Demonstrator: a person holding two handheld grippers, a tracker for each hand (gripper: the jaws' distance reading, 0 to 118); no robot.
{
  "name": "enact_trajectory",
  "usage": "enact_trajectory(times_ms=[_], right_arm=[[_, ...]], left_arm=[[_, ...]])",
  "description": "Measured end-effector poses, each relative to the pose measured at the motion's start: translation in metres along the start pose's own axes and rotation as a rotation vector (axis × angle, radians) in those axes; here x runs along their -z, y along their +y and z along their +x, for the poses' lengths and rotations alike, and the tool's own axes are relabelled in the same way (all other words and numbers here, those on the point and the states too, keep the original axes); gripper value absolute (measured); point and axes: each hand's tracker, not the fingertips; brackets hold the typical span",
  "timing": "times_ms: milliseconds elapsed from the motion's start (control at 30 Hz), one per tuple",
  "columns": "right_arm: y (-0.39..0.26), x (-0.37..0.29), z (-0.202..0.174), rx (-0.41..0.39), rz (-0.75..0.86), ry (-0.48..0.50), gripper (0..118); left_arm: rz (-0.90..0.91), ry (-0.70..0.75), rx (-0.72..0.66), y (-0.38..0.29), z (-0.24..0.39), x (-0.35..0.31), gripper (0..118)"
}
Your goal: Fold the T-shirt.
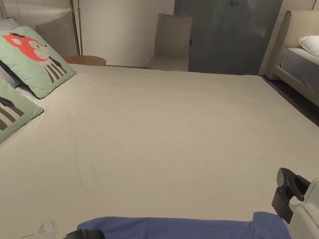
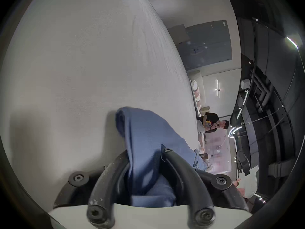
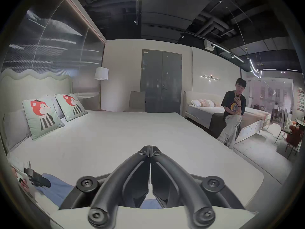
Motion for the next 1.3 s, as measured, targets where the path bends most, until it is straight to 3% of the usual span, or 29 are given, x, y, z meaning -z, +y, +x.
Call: enact_trajectory(times_ms=[267, 333, 433, 633, 767, 1000, 1033, 1100, 1133, 1200, 1233, 1300], right_arm=[[-0.006, 0.005, -0.005, 0.016, -0.014, 0.018, 1], [-0.011, 0.008, -0.007, 0.019, -0.029, 0.026, 1], [-0.016, 0.011, -0.012, 0.037, -0.047, 0.049, 1], [-0.015, 0.01, -0.016, 0.046, -0.042, 0.082, 1], [-0.014, 0.001, -0.006, 0.053, -0.029, 0.079, 1], [-0.012, -0.014, 0.025, 0.094, -0.005, 0.035, 1], [-0.012, -0.016, 0.028, 0.096, -0.004, 0.029, 1], [-0.012, -0.018, 0.036, 0.1, 0.003, 0.012, 1], [-0.012, -0.019, 0.038, 0.101, 0.003, 0.007, 1], [-0.012, -0.02, 0.045, 0.115, 0.002, -0.002, 1], [-0.013, -0.019, 0.047, 0.126, 0.002, -0.004, 1], [-0.014, -0.02, 0.05, 0.137, 0.001, -0.01, 1]], left_arm=[[0.247, 0.127, -0.061, 0.018, -0.023, -0.103, 10], [0.255, 0.178, -0.025, 0.017, -0.019, -0.117, 9], [0.202, 0.121, 0.083, 0.005, 0.014, -0.115, 9], [0.059, 0.021, 0.307, -0.024, 0.101, -0.048, 9], [-0.062, -0.024, 0.356, -0.047, 0.131, 0.023, 9], [-0.118, 0.202, 0.398, -0.085, 0.134, 0.118, 10], [-0.098, 0.228, 0.403, -0.088, 0.132, 0.121, 18], [-0.082, 0.133, 0.362, -0.092, 0.131, 0.115, 40], [-0.082, 0.101, 0.345, -0.09, 0.134, 0.109, 64], [-0.075, 0.088, 0.357, -0.089, 0.145, 0.093, 101], [-0.035, 0.076, 0.392, -0.089, 0.15, 0.082, 111], [0.153, 0.078, 0.51, -0.091, 0.159, 0.056, 109]])
